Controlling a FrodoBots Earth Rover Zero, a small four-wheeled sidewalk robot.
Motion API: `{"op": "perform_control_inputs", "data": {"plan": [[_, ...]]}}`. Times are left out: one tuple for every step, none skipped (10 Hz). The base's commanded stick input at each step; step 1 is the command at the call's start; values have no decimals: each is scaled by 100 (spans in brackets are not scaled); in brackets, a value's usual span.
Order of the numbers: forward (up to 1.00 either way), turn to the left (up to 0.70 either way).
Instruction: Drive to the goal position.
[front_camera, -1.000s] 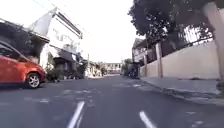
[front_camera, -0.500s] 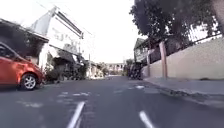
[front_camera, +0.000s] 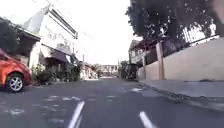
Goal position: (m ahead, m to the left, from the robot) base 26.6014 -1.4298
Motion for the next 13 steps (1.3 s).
{"op": "perform_control_inputs", "data": {"plan": [[70,0],[70,0],[70,0],[70,0],[70,0],[70,0],[70,0],[70,0],[70,-17],[70,-35],[70,-35],[70,-35],[70,-35]]}}
